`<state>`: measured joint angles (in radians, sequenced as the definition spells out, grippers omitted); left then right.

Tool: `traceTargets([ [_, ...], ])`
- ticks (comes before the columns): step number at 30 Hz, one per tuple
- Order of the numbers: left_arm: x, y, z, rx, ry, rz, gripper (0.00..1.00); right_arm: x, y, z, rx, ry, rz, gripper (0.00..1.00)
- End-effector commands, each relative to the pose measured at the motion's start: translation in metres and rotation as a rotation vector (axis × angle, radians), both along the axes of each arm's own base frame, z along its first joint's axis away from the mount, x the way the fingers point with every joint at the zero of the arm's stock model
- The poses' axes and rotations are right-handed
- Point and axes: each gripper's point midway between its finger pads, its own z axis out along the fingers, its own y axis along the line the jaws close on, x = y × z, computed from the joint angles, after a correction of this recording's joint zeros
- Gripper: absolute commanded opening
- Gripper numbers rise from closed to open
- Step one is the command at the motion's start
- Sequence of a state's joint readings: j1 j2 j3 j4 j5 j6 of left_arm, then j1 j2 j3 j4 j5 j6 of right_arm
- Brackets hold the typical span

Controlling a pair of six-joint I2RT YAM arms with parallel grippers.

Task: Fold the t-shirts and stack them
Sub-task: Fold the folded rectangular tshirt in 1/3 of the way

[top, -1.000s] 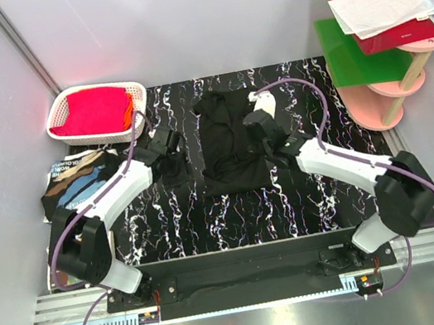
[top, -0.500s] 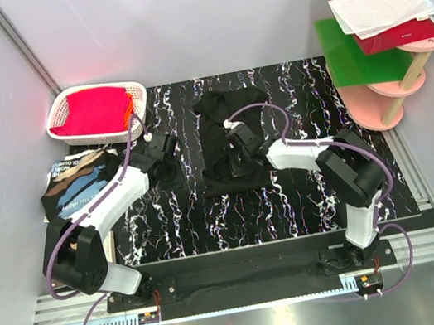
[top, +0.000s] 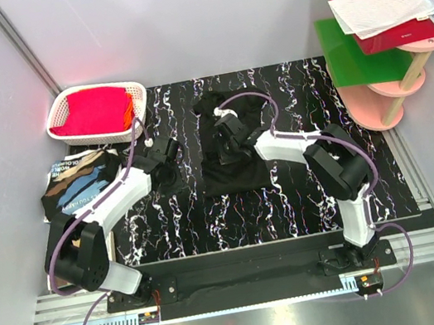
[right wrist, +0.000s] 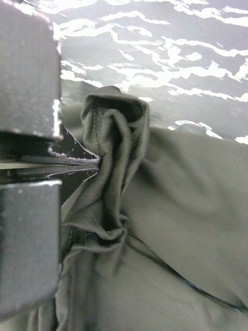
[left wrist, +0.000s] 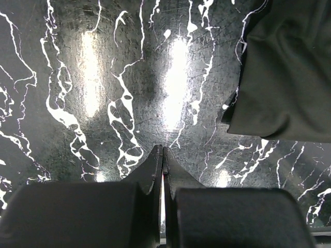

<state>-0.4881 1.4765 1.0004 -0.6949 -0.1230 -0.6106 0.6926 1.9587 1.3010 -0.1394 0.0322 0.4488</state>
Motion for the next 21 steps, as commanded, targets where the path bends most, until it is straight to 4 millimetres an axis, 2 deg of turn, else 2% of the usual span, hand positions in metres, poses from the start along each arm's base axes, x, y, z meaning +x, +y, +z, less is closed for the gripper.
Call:
traceTargets([
  [1, 0.003, 0.005, -0.005, 0.024, -0.01, 0.024, 0.0, 0.041, -0.007, 0.012, -0.056, -0.122, -0.12, 0.0],
  [5, -0.002, 0.007, -0.01, 0.026, 0.003, 0.035, 0.0, 0.06, -0.025, 0.014, -0.138, -0.197, -0.23, 0.0],
  [6, -0.003, 0.007, -0.012, 0.024, 0.005, 0.036, 0.0, 0.067, -0.035, 0.019, -0.164, -0.234, -0.288, 0.0],
  [8, -0.004, 0.006, -0.014, 0.016, 0.004, 0.033, 0.0, 0.068, -0.047, 0.026, -0.175, -0.275, -0.348, 0.0],
  [9, -0.005, 0.005, -0.015, 0.007, 0.008, 0.029, 0.0, 0.074, -0.051, 0.037, -0.163, -0.33, -0.387, 0.0],
  [11, -0.006, 0.001, -0.017, -0.013, 0.005, 0.021, 0.0, 0.069, -0.057, 0.053, -0.132, -0.413, -0.394, 0.0],
  [12, -0.007, -0.002, -0.018, -0.032, 0.008, 0.012, 0.0, 0.075, -0.053, 0.075, -0.061, -0.499, -0.407, 0.0],
  [13, -0.005, -0.005, -0.016, -0.048, -0.003, 0.006, 0.0, 0.063, -0.058, 0.082, -0.044, -0.53, -0.398, 0.0],
  [14, -0.006, -0.007, -0.018, -0.057, -0.002, -0.001, 0.0, 0.06, -0.057, 0.092, -0.032, -0.568, -0.385, 0.0],
  [15, -0.006, -0.01, -0.017, -0.071, -0.004, -0.008, 0.0, 0.057, -0.059, 0.119, 0.023, -0.623, -0.401, 0.0],
  [17, -0.005, -0.015, -0.017, -0.101, -0.02, -0.018, 0.03, 0.048, -0.064, 0.124, 0.023, -0.634, -0.384, 0.0],
  [18, -0.004, -0.017, -0.017, -0.111, -0.025, -0.021, 0.07, 0.042, -0.07, 0.132, 0.01, -0.626, -0.387, 0.01],
  [19, 0.0, -0.02, -0.015, -0.13, -0.041, -0.023, 0.13, 0.04, -0.075, 0.135, -0.009, -0.618, -0.395, 0.09],
  [20, 0.0, -0.022, -0.017, -0.142, -0.042, -0.027, 0.4, 0.036, -0.081, 0.137, -0.019, -0.602, -0.41, 0.13],
  [21, 0.004, -0.026, -0.018, -0.158, -0.052, -0.022, 0.58, 0.028, -0.089, 0.139, -0.05, -0.577, -0.411, 0.29],
])
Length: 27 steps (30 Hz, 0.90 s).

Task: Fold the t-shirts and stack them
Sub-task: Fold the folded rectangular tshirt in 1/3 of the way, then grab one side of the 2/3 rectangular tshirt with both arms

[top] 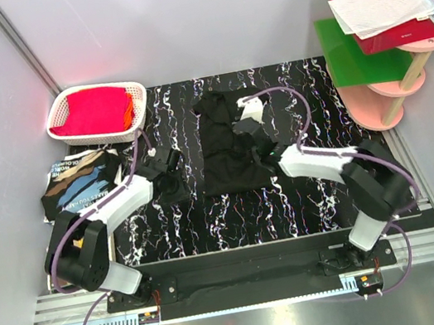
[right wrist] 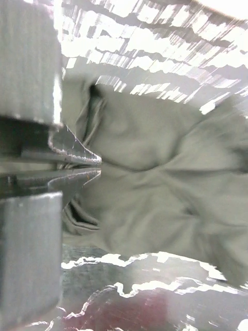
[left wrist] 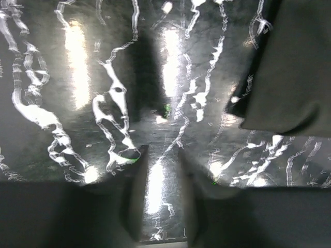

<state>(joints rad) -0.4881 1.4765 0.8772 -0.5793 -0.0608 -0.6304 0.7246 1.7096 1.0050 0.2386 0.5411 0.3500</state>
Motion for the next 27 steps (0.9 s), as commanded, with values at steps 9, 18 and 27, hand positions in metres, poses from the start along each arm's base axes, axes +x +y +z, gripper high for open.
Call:
traceTargets([
  [9, 0.03, -0.059, -0.023, -0.273, -0.018, 0.017, 0.97, -0.073, -0.074, 0.043, 0.216, 0.111, -0.142, 1.0],
  [18, 0.032, -0.082, -0.049, -0.363, 0.055, 0.034, 0.89, -0.124, -0.054, -0.042, 0.423, 0.445, -0.106, 0.92],
  [27, 0.024, -0.071, -0.05, -0.297, 0.095, 0.045, 0.84, -0.152, -0.026, -0.102, 0.553, 0.683, -0.106, 0.9],
])
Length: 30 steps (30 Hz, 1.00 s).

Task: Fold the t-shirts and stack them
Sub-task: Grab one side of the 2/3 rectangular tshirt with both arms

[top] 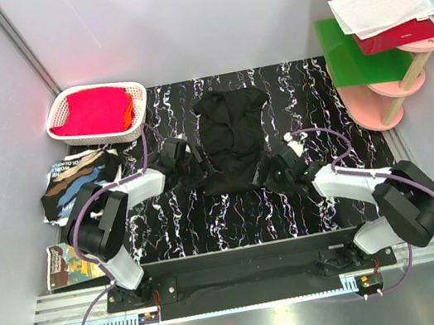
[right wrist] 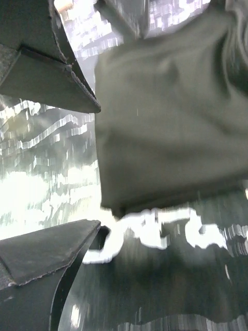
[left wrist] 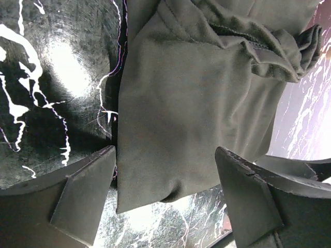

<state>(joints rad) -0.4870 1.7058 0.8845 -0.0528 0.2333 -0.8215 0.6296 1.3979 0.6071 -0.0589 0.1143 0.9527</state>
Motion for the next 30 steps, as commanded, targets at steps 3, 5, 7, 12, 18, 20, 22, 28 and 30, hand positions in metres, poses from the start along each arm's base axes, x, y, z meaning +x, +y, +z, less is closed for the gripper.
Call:
traceTargets([
  [3, -0.04, 0.034, -0.043, 0.182, 0.186, 0.006, 0.82, -0.019, 0.022, -0.025, 0.13, 0.136, 0.012, 0.9],
  [5, -0.041, 0.035, -0.044, 0.189, 0.19, 0.005, 0.81, -0.015, 0.026, -0.024, 0.156, 0.112, 0.01, 0.89],
  [7, -0.044, 0.036, -0.046, 0.192, 0.206, 0.0, 0.78, -0.015, 0.026, -0.031, 0.165, 0.118, 0.002, 0.88],
  [12, -0.053, 0.041, -0.051, 0.227, 0.236, 0.001, 0.77, -0.009, 0.032, -0.043, 0.165, 0.126, 0.009, 0.8],
  [18, -0.057, 0.033, -0.059, 0.236, 0.25, -0.024, 0.51, -0.003, 0.044, -0.054, 0.18, 0.142, 0.035, 0.28],
  [20, -0.059, 0.029, -0.063, 0.239, 0.258, -0.038, 0.12, -0.007, 0.047, -0.057, 0.186, 0.162, 0.056, 0.04],
  [22, -0.062, 0.027, -0.064, 0.235, 0.263, -0.048, 0.0, -0.011, 0.046, -0.057, 0.183, 0.172, 0.068, 0.0],
  [28, -0.089, 0.03, -0.064, 0.247, 0.284, -0.067, 0.0, -0.04, 0.033, -0.054, 0.157, 0.237, 0.113, 0.0],
  [30, -0.106, 0.032, -0.064, 0.251, 0.296, -0.078, 0.0, -0.048, 0.034, -0.045, 0.169, 0.236, 0.144, 0.0],
])
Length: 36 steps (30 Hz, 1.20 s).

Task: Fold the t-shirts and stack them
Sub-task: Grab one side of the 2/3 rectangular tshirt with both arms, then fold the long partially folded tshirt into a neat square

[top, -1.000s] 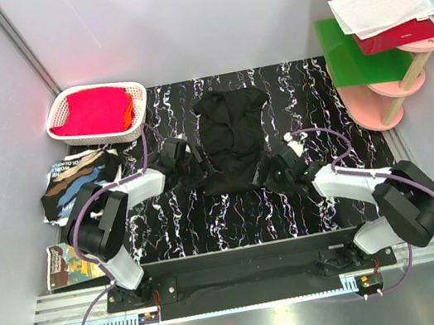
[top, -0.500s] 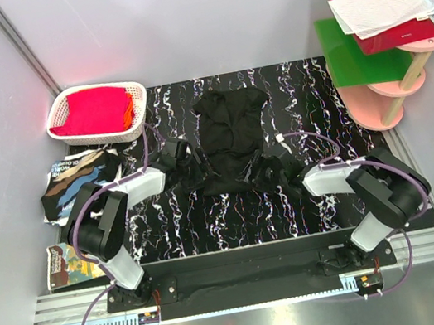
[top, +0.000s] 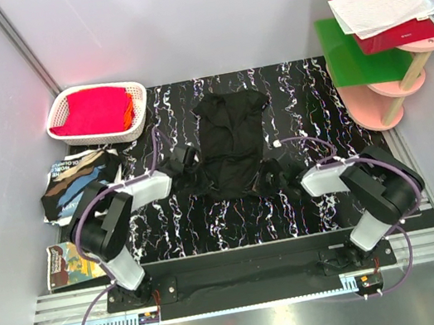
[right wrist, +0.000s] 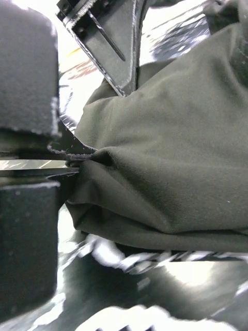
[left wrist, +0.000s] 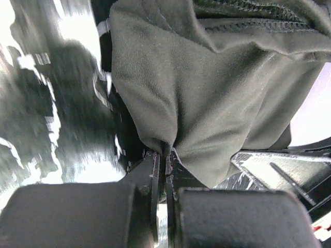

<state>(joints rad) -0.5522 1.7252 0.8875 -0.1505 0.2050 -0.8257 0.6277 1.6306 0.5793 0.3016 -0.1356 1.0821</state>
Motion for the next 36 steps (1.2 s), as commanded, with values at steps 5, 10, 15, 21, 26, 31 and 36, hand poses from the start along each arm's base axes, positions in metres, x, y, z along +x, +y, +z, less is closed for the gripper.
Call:
traceTargets([
  [5, -0.109, 0.035, -0.04, 0.189, 0.212, -0.065, 0.0, -0.076, -0.031, -0.007, -0.107, 0.167, 0.145, 0.0],
  [10, -0.149, 0.031, -0.037, 0.201, 0.225, -0.12, 0.0, -0.105, -0.037, 0.005, -0.096, 0.189, 0.183, 0.0],
  [15, -0.14, 0.037, -0.005, 0.248, 0.122, -0.118, 0.85, -0.103, -0.04, 0.035, -0.078, 0.076, 0.197, 0.0],
  [21, -0.098, 0.045, 0.05, 0.335, -0.073, -0.067, 0.93, -0.078, -0.04, 0.069, -0.121, -0.091, 0.208, 0.0],
  [26, -0.075, 0.039, 0.075, 0.371, -0.146, -0.054, 0.9, -0.052, -0.028, 0.085, -0.168, -0.169, 0.24, 0.0],
  [31, -0.065, 0.037, 0.076, 0.408, -0.154, -0.042, 0.89, -0.021, -0.014, 0.105, -0.201, -0.247, 0.249, 0.0],
  [36, -0.054, 0.046, 0.088, 0.45, -0.192, -0.002, 0.89, 0.006, -0.006, 0.115, -0.259, -0.31, 0.255, 0.0],
])
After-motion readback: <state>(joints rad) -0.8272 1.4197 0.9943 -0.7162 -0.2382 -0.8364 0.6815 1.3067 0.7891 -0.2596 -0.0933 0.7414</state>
